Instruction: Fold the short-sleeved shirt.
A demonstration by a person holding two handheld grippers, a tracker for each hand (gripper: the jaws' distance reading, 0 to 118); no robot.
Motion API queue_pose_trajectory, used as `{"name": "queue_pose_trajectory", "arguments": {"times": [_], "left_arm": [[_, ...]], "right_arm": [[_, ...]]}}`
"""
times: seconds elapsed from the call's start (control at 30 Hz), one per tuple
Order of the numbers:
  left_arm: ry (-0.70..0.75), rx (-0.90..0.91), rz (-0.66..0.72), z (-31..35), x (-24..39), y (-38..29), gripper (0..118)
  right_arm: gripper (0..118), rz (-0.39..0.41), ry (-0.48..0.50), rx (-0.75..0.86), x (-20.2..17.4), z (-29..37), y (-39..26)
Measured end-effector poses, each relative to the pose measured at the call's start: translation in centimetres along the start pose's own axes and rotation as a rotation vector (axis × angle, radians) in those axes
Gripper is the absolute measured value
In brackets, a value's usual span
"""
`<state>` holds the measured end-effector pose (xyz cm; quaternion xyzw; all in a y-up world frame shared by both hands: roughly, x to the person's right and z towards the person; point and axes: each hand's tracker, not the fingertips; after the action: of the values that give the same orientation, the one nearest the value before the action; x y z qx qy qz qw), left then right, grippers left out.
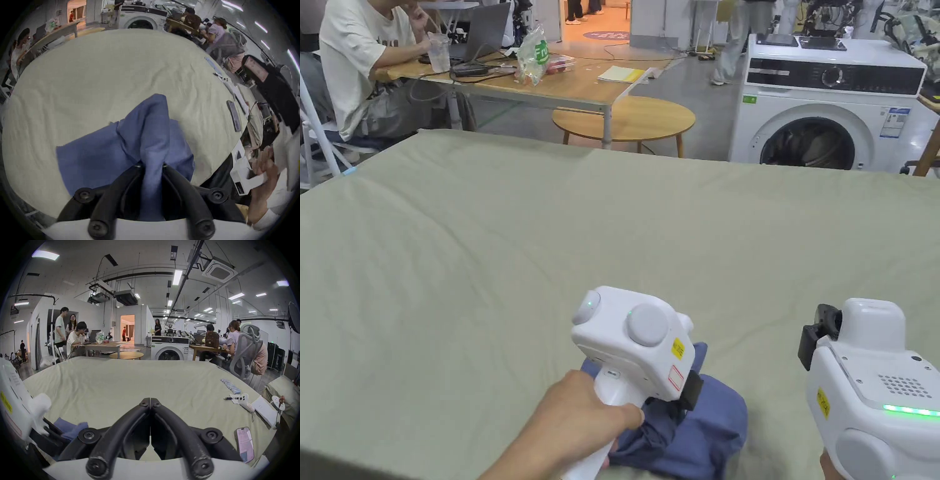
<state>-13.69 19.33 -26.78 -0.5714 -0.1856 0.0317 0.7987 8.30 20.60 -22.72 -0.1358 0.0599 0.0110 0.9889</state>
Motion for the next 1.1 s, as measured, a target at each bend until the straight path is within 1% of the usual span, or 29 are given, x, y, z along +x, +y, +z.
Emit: {"name": "queue_pose_trajectory", "arguments": {"times": [0.03,0.07,0.1,0.13,0.17,0.27,0.37,0.4,0.43,0.47,0.5,0.53,0.6,0.63,0.7,0.77,0.8,0.9,0.93,1.0,1.1], "left_arm": [[0.004,-0.015,0.009,-0.5,0.1,0.0,11],[-0.020,-0.018,0.035,-0.9,-0.1,0.0,29],[-0.059,-0.012,0.060,-1.1,-0.5,-0.1,41],[-0.106,-0.005,0.085,-1.0,-0.8,-0.2,45],[-0.130,0.005,0.105,-0.6,-0.7,-0.5,46],[-0.153,0.061,0.105,1.3,-1.2,-1.2,45],[-0.283,0.165,0.164,4.1,-2.2,-1.8,45],[-0.320,0.203,0.188,4.9,-2.7,-1.9,43],[-0.354,0.244,0.206,5.6,-3.0,-2.1,36],[-0.376,0.288,0.204,5.9,-3.4,-2.2,21],[-0.383,0.295,0.209,5.8,-3.8,-2.1,21],[-0.362,0.275,0.210,5.3,-4.0,-1.9,18],[-0.326,0.234,0.227,3.5,-4.2,-1.6,6],[-0.333,0.192,0.238,2.0,-4.5,-1.5,4],[-0.408,0.125,0.282,-1.0,-4.6,-1.4,0],[-0.493,0.081,0.332,-4.1,-4.8,-1.5,0],[-0.491,0.074,0.340,-5.3,-4.8,-1.6,0],[-0.406,0.066,0.341,-8.5,-4.6,-1.9,0],[-0.427,0.071,0.341,-9.0,-4.7,-2.1,0],[-0.462,0.091,0.364,-8.9,-4.7,-2.5,0],[-0.452,0.099,0.314,-7.3,-4.5,-2.2,0]], "right_arm": [[0,-0.002,-0.004,-0.001,0.1,0.0,-0.1],[0,-0.003,-0.007,-0.003,0.2,0.0,-0.1],[0,-0.004,-0.007,-0.005,0.3,0.0,-0.1],[0,-0.006,-0.008,-0.007,0.3,0.0,-0.2],[0,-0.006,-0.008,-0.008,0.4,0.0,-0.3],[0,-0.002,-0.010,-0.010,0.5,0.1,-0.4],[0,-0.010,-0.012,-0.012,0.6,0.1,-0.5],[0,-0.012,-0.009,-0.013,0.6,0.1,-0.5],[0,-0.013,-0.009,-0.015,0.6,0.0,-0.5],[0,-0.014,-0.010,-0.016,0.6,0.0,-0.5],[0,-0.018,-0.008,-0.016,0.6,0.0,-0.5],[0,-0.020,-0.007,-0.016,0.6,0.0,-0.5],[0,-0.019,-0.007,-0.019,0.5,-0.1,-0.5],[0,-0.019,-0.003,-0.020,0.4,-0.1,-0.5],[0,-0.017,-0.004,-0.019,0.4,-0.1,-0.5],[0,-0.014,-0.004,-0.021,0.4,-0.1,-0.6],[0,-0.015,-0.005,-0.021,0.5,-0.2,-0.6],[0,-0.015,-0.012,-0.025,0.7,-0.2,-0.6],[0,-0.014,-0.012,-0.026,0.7,-0.2,-0.6],[0,-0.012,-0.014,-0.026,0.7,-0.2,-0.6],[0,-0.007,-0.014,-0.020,0.7,-0.3,-0.6]]}}
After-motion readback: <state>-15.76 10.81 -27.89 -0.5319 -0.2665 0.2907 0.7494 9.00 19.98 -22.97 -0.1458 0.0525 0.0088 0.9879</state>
